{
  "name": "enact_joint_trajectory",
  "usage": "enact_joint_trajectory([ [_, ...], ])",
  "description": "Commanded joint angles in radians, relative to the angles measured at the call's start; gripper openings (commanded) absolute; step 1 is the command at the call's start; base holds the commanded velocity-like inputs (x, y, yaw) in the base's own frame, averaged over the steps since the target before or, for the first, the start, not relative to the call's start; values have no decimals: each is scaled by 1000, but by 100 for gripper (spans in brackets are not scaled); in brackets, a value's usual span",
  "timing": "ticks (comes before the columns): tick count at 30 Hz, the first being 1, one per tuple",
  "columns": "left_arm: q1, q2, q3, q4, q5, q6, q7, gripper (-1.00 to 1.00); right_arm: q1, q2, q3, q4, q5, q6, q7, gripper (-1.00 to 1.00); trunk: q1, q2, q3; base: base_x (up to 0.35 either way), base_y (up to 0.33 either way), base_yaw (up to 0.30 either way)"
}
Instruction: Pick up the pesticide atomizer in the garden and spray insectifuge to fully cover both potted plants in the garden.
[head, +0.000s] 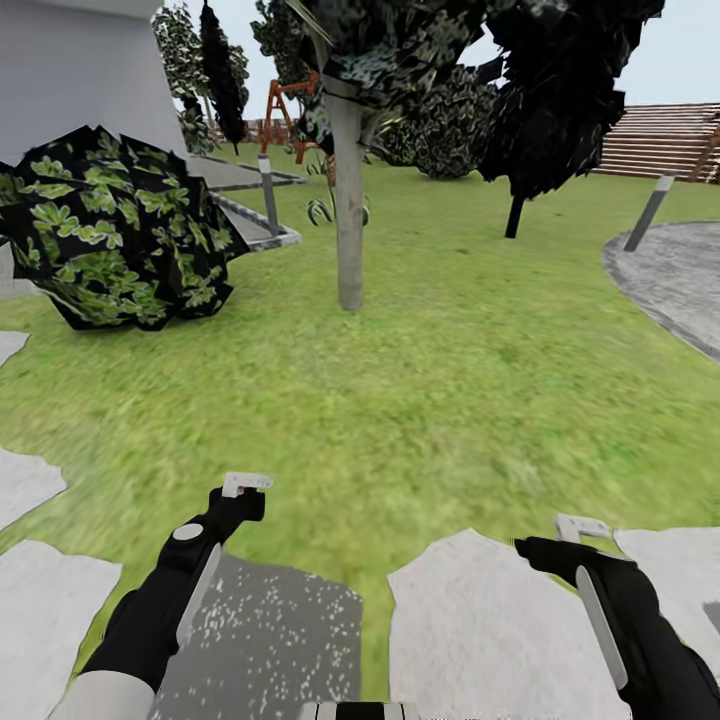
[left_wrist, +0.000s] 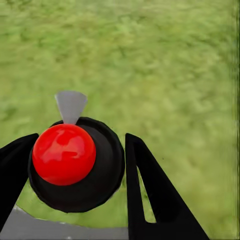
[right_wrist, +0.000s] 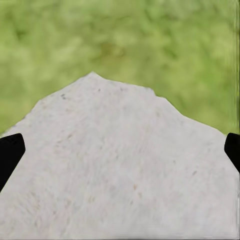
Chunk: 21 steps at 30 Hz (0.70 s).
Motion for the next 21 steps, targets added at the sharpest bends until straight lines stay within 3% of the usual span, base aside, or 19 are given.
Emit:
enact_joint_trajectory([
  [1, 0, 1, -1, -2, -4, 5, -3, -100, -1, 0, -1, -1, -5, 4, 0, 100, 0, 0, 0, 0, 0, -256],
  [21, 0, 0, -1, -2, -4, 5, -3, -100, -1, 0, -3, 0, -5, 5, 0, 100, 0, 0, 9, 0, 0, -257],
])
